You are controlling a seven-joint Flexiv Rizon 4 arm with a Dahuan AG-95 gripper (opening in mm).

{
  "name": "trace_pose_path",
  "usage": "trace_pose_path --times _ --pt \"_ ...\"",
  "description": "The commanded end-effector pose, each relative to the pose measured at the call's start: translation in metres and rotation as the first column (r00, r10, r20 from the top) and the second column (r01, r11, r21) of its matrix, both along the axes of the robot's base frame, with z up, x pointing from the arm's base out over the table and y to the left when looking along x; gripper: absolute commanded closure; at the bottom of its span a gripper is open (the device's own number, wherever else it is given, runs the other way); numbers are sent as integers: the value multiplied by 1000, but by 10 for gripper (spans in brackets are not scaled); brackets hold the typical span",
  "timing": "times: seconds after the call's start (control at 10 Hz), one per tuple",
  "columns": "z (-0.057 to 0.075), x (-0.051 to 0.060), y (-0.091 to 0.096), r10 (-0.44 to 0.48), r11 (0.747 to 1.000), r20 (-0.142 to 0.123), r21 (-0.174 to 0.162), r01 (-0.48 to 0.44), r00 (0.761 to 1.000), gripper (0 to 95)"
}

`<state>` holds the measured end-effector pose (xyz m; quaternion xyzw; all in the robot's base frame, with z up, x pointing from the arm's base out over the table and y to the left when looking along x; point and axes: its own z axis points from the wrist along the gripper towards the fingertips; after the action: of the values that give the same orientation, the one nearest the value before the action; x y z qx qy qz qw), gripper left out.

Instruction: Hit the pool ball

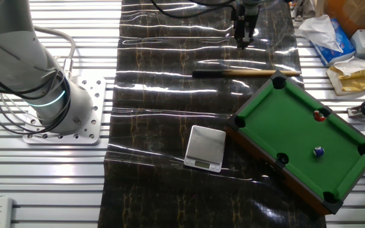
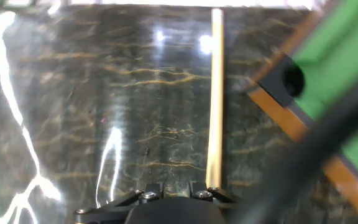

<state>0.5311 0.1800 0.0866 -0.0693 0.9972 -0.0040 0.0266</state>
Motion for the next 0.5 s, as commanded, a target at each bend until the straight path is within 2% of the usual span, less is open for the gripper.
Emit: trace_pose_path --times 0.1,0.2,0.3,0.5 --pt "5 0 -1 938 -269 164 -208 -941 -304 760" --pt "5 0 -1 873 -426 141 -248 -870 -468 950" --pt "5 0 -1 776 -580 102 -275 -767 -623 950" --pt "5 0 -1 635 -725 70 -292 -624 -770 950"
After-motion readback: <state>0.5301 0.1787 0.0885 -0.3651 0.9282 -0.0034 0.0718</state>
